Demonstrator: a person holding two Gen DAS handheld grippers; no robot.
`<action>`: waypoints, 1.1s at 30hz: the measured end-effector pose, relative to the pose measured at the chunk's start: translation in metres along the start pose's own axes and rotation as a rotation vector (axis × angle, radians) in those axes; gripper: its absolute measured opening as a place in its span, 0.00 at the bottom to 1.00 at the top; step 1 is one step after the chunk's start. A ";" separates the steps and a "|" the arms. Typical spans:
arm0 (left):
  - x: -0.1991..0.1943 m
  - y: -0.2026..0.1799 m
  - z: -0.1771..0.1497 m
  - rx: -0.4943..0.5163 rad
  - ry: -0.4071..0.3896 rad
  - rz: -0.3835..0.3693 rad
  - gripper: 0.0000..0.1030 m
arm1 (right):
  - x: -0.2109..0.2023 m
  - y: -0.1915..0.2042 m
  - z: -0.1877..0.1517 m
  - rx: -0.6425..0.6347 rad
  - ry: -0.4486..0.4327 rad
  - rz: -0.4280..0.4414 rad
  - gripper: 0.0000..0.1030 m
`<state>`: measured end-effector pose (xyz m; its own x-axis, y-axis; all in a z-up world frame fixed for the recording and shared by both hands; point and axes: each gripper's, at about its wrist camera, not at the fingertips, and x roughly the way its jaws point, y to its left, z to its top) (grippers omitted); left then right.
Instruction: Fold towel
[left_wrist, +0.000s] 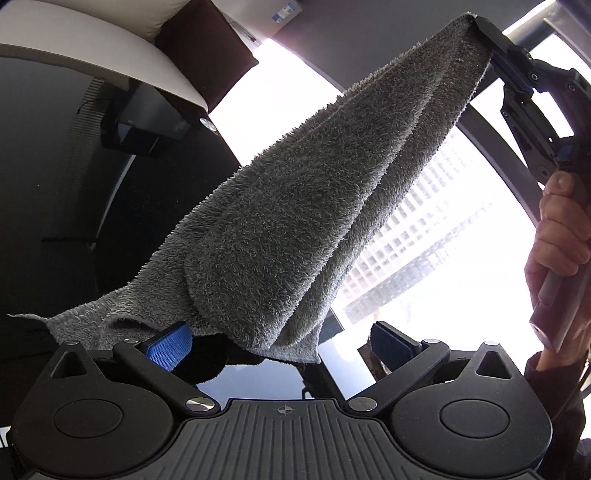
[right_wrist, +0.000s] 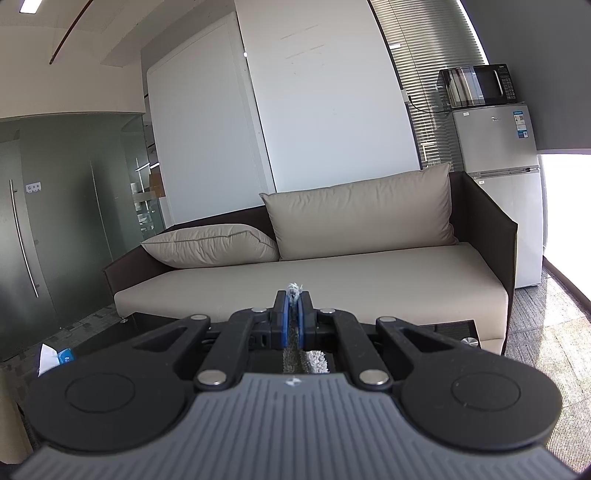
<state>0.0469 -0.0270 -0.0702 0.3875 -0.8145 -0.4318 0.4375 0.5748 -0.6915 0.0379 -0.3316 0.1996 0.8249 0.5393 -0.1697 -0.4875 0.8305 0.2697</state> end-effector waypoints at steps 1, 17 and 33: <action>0.001 0.002 -0.001 -0.007 0.000 -0.020 0.99 | 0.000 0.000 0.000 0.001 0.000 0.000 0.05; 0.008 0.012 -0.015 -0.053 -0.080 -0.077 0.79 | 0.000 -0.001 -0.002 0.009 -0.001 0.003 0.05; -0.030 0.011 -0.013 -0.199 -0.168 -0.074 0.87 | -0.005 -0.003 -0.002 0.014 -0.008 0.009 0.05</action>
<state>0.0298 0.0022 -0.0723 0.4966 -0.8198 -0.2852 0.3082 0.4737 -0.8250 0.0352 -0.3365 0.1978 0.8229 0.5452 -0.1599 -0.4905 0.8237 0.2846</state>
